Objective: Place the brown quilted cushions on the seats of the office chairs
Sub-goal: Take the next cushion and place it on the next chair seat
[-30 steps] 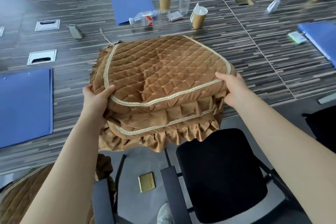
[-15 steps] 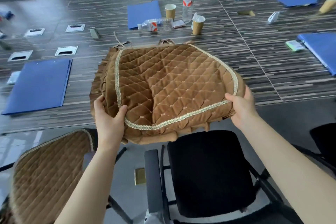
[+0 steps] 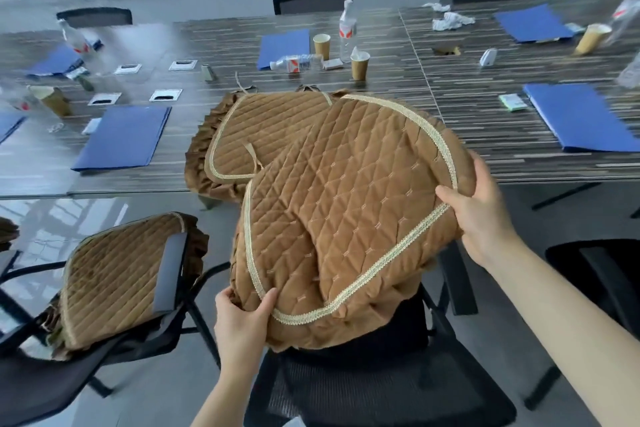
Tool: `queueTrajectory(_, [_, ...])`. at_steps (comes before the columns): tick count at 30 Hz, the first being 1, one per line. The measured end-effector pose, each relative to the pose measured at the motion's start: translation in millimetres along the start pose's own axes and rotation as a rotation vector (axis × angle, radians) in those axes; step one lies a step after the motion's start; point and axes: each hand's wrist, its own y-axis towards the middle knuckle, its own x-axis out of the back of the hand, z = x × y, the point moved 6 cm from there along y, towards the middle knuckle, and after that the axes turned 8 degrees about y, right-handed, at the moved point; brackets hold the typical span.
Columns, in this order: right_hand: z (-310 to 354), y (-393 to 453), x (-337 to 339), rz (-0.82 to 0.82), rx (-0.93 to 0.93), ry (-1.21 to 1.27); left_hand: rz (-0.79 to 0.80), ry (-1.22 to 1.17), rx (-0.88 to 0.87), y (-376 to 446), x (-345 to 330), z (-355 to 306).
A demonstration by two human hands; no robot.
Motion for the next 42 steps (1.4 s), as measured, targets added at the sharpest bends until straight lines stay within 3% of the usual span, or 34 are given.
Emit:
queueTrajectory(5, [43,-40,-25,0.205,0.149,-0.139,0.051,0.104,0.12,-31,-8,51])
queueTrajectory(9, [65,-75,-53,0.401,0.285,-0.294,0.089,0.154,0.022,-33,-6,38])
queueTrajectory(13, [67,-94,-60,0.494,0.354,-0.444,0.084,0.074,-0.284,-30,-2,-26])
queueTrajectory(18, [76,-102,-58,0.508,0.411,-0.591,-0.098,0.109,-0.744,-43,21,-110])
queueTrajectory(22, [93,-118,-67,0.49,0.67,-0.807,-0.062,0.239,-1.031,-58,35,-151])
queueTrajectory(30, [112,-125,-76,0.251,1.044,-1.006,0.141,0.139,-0.816,-49,47,-156])
queueTrajectory(36, [110,-107,-43,0.11,0.843,-0.753,0.148,-0.022,-0.778,-52,46,-157])
queueTrajectory(42, [43,-89,-13,0.084,0.673,-0.685,0.258,-0.221,-0.675,-27,57,-148])
